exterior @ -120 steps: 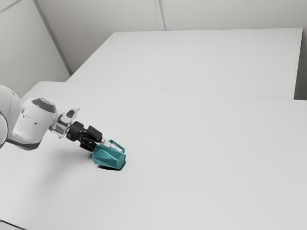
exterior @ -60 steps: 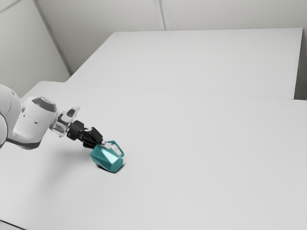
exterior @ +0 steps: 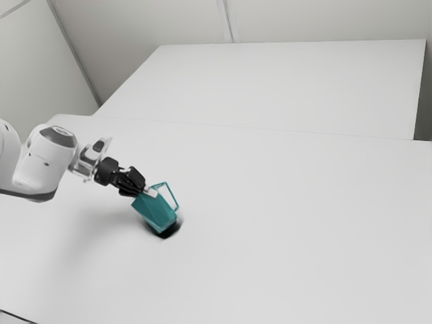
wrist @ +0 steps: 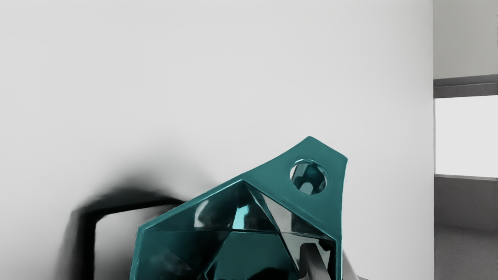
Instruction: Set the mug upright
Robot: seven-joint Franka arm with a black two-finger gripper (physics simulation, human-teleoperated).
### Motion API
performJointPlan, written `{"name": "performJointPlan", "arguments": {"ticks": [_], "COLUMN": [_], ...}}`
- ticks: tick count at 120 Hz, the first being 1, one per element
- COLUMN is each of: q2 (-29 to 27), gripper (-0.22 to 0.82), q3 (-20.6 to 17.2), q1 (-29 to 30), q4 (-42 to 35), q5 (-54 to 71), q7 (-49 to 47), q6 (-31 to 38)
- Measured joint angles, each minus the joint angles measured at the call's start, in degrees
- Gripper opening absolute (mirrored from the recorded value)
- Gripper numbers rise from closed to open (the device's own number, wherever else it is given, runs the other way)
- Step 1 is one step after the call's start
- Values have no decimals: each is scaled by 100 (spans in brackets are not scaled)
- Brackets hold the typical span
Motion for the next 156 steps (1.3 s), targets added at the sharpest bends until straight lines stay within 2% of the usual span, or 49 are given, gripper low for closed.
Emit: {"name": "performJointPlan", "arguments": {"ticks": [31, 67, 106, 156], "q2": [-316, -615, -614, -539], "gripper": [-18, -18, -18, -18], "q3": [-13, -11, -17, -517], "q1": [-224, -273, -379, -488], "q4": [11, 235, 650, 1238], "q5": [123, 984, 1999, 3356], "q7": [-423, -1124, -1973, -3072], "q6": [34, 56, 49, 91]}}
